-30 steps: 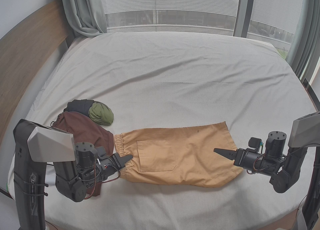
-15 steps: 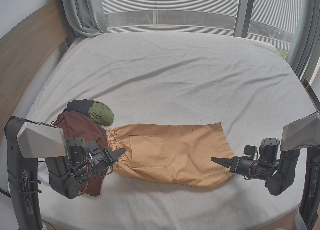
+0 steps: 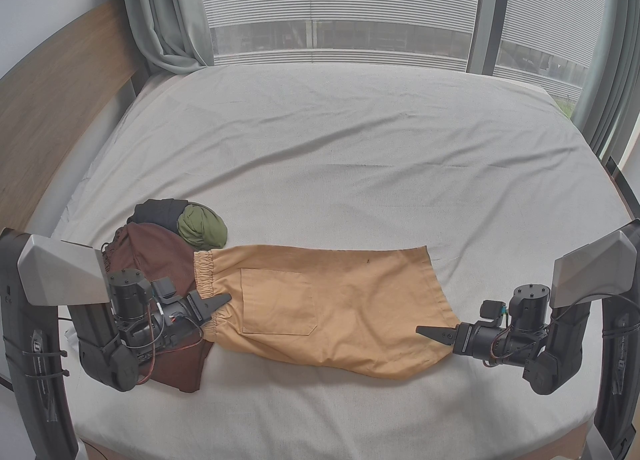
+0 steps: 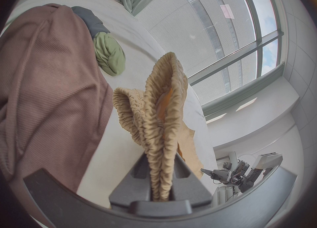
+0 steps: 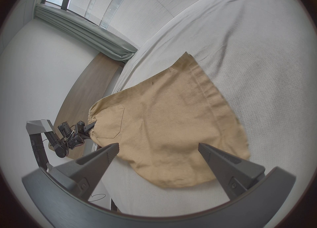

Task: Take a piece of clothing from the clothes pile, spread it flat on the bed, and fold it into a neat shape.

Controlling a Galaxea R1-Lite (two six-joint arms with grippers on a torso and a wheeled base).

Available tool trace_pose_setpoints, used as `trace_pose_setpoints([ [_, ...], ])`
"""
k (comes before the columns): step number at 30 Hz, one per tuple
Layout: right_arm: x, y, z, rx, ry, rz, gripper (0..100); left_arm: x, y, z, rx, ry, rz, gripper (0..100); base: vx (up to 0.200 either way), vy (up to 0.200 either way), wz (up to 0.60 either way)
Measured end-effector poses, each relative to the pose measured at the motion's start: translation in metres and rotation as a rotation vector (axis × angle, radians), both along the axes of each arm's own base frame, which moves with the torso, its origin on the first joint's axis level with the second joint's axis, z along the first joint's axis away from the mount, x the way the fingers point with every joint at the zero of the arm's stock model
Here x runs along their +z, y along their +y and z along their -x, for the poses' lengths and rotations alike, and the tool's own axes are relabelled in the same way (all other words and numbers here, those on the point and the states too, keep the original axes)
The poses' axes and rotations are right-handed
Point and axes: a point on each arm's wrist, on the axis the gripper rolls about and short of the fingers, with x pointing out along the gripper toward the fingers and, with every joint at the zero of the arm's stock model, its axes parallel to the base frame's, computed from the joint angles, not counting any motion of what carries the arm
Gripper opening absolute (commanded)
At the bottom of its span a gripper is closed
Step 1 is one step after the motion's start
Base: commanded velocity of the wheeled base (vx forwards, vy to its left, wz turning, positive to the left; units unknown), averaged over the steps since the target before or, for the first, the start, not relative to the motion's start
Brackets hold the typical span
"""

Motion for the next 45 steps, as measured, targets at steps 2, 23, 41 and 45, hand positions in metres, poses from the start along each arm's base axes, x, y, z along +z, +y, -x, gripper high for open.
trace_pose_setpoints([
  [2, -0.001, 0.001, 0.001, 0.005, 0.003, 0.001, 100, 0.0, 0.007, 0.002, -0.001, 0.002, -0.001, 0, 0.0, 0.0, 0.0],
  [23, -0.002, 0.008, 0.004, 0.028, 0.011, 0.003, 100, 0.023, -0.005, 0.004, -0.051, 0.004, 0.109, 0, 0.0, 0.0, 0.0],
  [41, 0.009, 0.008, 0.005, 0.032, -0.018, -0.006, 100, 0.055, -0.056, 0.003, -0.155, -0.08, 0.178, 0, 0.0, 0.0, 0.0],
  [45, 0.015, 0.007, 0.005, 0.029, -0.034, -0.014, 100, 0.059, -0.067, 0.001, -0.164, -0.102, 0.181, 0, 0.0, 0.0, 0.0],
])
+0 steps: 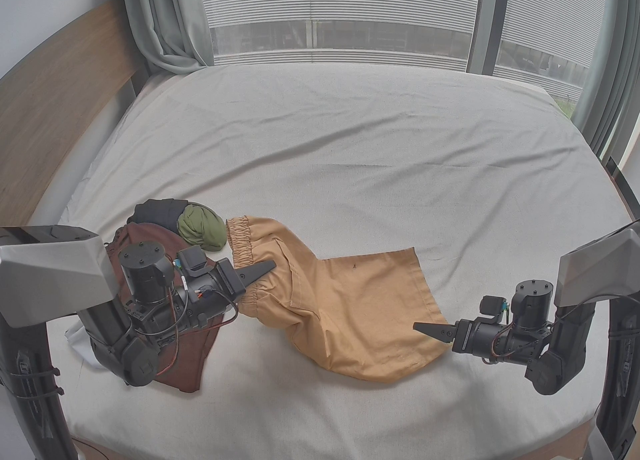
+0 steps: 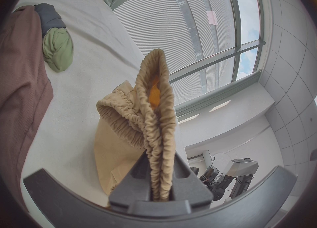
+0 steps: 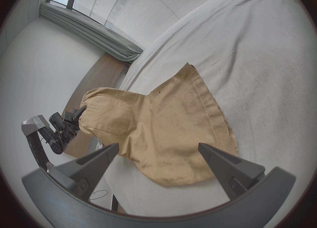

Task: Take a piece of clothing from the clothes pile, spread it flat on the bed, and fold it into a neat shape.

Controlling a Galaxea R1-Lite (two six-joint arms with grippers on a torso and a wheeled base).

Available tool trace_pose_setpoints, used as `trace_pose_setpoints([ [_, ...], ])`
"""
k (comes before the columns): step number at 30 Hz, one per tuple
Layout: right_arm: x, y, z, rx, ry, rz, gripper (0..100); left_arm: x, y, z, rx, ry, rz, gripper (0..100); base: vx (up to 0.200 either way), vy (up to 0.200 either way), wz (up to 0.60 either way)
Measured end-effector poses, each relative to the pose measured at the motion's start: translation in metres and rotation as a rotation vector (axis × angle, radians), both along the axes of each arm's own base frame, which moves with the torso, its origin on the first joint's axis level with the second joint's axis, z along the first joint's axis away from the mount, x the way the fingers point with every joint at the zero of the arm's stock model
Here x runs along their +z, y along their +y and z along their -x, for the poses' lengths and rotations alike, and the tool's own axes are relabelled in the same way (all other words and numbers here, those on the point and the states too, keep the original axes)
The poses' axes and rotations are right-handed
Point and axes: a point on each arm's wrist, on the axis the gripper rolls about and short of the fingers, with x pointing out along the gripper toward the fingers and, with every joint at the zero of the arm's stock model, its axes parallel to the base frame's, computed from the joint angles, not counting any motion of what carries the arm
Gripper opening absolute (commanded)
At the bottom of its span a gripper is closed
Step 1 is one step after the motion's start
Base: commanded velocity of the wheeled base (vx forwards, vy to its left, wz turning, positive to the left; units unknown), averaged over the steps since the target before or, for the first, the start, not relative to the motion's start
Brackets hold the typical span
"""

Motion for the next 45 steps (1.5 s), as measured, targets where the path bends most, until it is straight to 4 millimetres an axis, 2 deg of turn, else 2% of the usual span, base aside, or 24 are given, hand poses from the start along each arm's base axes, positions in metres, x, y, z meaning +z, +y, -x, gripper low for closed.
trace_pose_setpoints([
  [11, 0.017, -0.003, 0.0, -0.016, -0.038, -0.03, 100, 0.001, -0.023, -0.003, -0.045, -0.022, 0.008, 0, 0.0, 0.0, 0.0],
  [22, 0.028, -0.014, -0.005, -0.057, -0.073, -0.048, 100, -0.006, -0.057, -0.009, -0.121, -0.007, 0.002, 0, 0.0, 0.0, 0.0],
  [45, 0.042, -0.027, -0.016, -0.116, -0.122, -0.083, 100, -0.036, -0.11, -0.018, -0.225, 0.052, 0.007, 0, 0.0, 0.0, 0.0],
])
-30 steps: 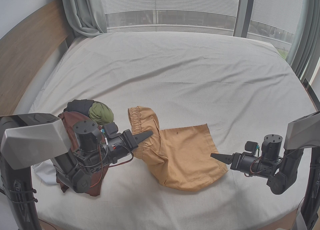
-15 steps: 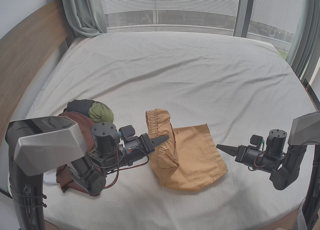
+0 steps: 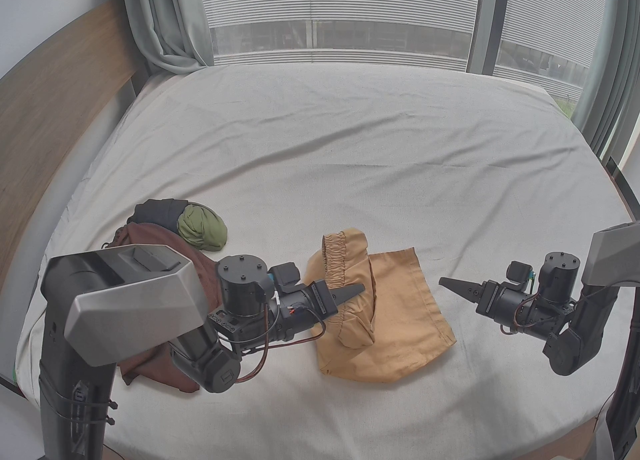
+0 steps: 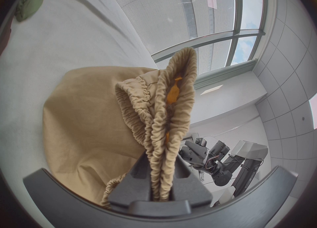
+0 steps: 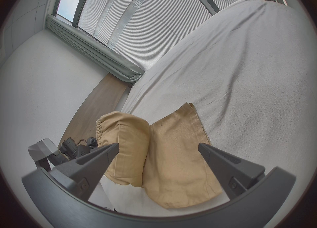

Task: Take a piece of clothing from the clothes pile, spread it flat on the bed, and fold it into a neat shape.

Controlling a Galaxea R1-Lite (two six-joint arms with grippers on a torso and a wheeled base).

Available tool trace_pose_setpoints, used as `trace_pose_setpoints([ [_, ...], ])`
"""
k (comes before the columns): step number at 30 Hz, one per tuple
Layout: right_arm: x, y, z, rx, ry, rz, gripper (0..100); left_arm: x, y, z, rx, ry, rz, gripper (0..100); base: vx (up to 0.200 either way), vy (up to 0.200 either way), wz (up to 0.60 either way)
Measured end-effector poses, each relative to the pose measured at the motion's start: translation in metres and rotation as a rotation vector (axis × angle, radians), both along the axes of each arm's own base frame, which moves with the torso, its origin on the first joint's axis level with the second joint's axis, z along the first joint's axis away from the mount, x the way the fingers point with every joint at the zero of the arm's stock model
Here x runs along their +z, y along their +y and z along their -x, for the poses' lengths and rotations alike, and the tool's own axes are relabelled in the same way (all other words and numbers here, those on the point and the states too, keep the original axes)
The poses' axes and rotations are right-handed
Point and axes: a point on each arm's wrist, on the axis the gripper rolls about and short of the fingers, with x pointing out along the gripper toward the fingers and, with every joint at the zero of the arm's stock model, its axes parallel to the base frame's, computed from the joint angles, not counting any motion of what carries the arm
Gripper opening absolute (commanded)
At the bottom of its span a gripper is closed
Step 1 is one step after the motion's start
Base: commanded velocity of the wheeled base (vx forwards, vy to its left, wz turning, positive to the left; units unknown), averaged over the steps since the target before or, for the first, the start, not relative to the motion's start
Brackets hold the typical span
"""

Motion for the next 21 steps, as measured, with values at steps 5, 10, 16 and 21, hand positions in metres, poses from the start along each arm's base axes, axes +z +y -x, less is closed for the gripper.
trace_pose_setpoints([
  [5, 0.003, -0.002, -0.001, -0.007, -0.006, -0.005, 100, -0.007, -0.009, -0.005, -0.012, 0.003, 0.006, 0, 0.0, 0.0, 0.0],
  [10, 0.004, -0.004, -0.001, -0.013, -0.013, -0.007, 100, -0.013, -0.017, -0.009, -0.023, 0.004, 0.008, 0, 0.0, 0.0, 0.0],
  [16, 0.005, -0.004, -0.002, -0.015, -0.019, -0.008, 100, -0.02, -0.024, -0.009, -0.036, 0.021, -0.003, 0, 0.0, 0.0, 0.0],
  [21, 0.005, -0.005, -0.003, -0.017, -0.02, -0.009, 100, -0.022, -0.029, -0.009, -0.045, 0.041, 0.006, 0, 0.0, 0.0, 0.0],
])
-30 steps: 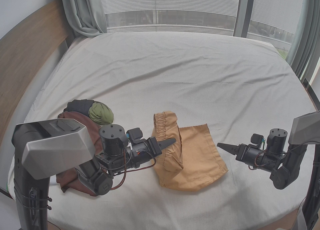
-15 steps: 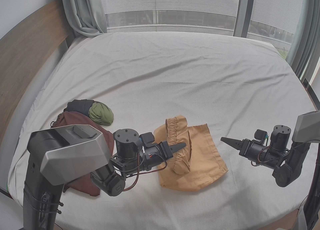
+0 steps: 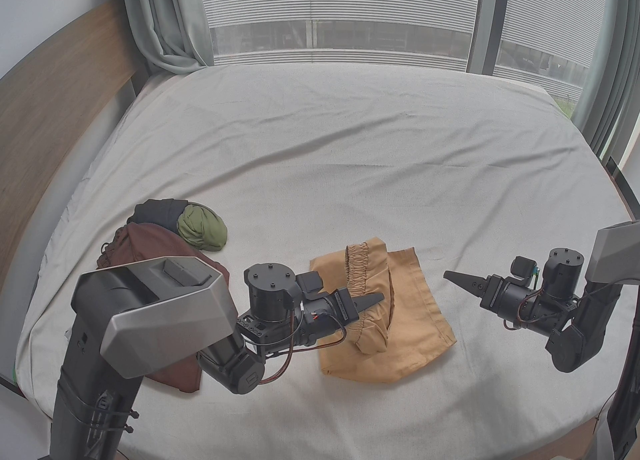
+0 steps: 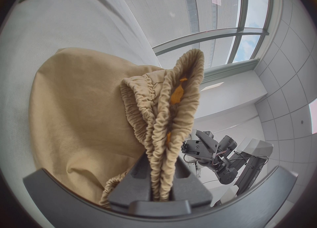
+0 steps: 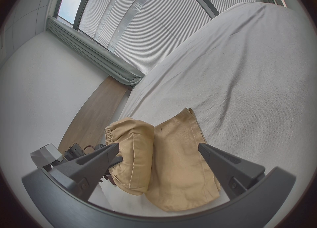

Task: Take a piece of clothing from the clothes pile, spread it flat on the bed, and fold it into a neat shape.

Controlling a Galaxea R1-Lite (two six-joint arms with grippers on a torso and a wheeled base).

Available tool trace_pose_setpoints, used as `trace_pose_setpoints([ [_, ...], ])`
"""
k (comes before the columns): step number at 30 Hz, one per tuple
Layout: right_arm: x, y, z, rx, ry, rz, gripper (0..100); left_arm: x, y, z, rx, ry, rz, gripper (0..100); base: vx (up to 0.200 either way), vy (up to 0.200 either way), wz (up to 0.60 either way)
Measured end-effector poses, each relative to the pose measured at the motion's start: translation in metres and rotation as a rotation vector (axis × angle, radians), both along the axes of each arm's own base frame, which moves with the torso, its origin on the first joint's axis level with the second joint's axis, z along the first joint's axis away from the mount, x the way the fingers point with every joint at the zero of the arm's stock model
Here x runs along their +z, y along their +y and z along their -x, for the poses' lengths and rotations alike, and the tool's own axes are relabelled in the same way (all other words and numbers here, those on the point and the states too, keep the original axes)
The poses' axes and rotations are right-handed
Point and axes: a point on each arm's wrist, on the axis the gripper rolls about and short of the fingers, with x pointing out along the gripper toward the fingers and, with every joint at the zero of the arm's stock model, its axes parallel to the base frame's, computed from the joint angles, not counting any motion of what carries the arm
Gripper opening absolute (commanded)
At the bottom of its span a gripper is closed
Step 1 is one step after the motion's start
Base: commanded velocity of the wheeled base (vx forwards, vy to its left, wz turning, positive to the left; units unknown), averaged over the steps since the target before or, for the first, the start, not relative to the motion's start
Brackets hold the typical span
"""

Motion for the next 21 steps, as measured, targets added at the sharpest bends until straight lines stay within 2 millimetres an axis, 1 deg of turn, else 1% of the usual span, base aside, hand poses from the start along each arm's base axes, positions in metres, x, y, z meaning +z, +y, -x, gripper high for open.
trace_pose_setpoints([
  [7, 0.0005, -0.0004, 0.0, 0.0, -0.001, -0.001, 100, -0.001, -0.0045, 0.0, -0.005, 0.011, 0.011, 0, 0.0, 0.0, 0.0],
  [8, 0.0005, -0.0003, 0.0, 0.001, -0.001, -0.001, 100, -0.0014, -0.0051, 0.0003, -0.006, 0.011, 0.011, 100, 0.0, 0.0, 0.0],
  [16, 0.0002, -0.0004, 0.0006, 0.001, 0.0, 0.001, 100, -0.0023, -0.0073, 0.0008, -0.011, 0.01, 0.012, 100, 0.0, 0.0, 0.0],
  [21, -0.0001, -0.0003, 0.0003, 0.003, 0.0, 0.0, 100, 0.0012, -0.0085, -0.0018, -0.004, -0.01, 0.024, 100, 0.0, 0.0, 0.0],
])
